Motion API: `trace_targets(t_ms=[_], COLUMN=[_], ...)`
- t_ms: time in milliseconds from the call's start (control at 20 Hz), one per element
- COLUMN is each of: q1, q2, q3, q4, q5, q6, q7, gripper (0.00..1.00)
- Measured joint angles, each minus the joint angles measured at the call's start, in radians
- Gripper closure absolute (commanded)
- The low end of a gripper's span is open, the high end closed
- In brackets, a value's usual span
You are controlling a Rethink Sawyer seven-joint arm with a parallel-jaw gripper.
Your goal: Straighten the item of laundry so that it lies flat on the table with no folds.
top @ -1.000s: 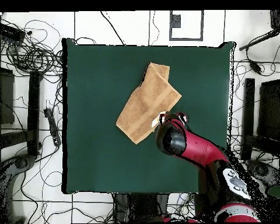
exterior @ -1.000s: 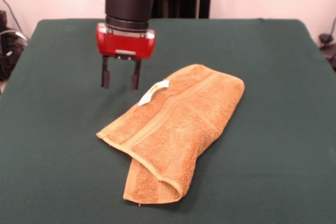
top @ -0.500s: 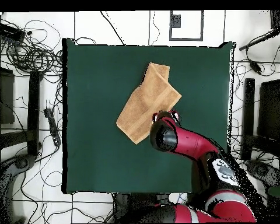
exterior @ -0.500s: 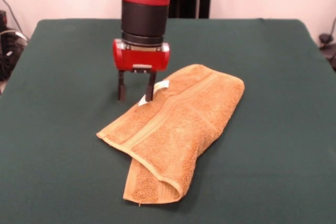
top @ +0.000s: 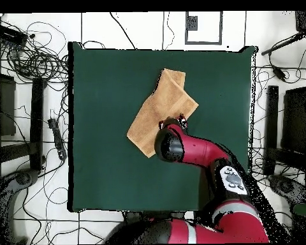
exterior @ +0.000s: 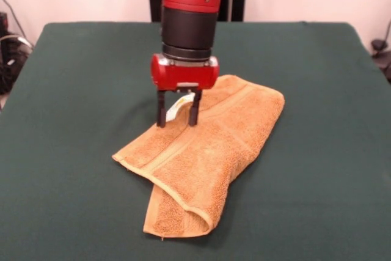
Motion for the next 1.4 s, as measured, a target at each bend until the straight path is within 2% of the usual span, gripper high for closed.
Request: trace_targets(t_ms=[450,1050,1400], q1=[0.079,0.082,0.08], q2=[0.001,0.009,0.038], q3=[-0.022,-0.045,-0.071], q4=[-0.028,-0.06,-0.12], q5=[0.0,0.0,0.0], q6=[0.0,0.029,0.078], q7=[0.0,0.0,0.0], gripper=[0.0,0.0,0.0])
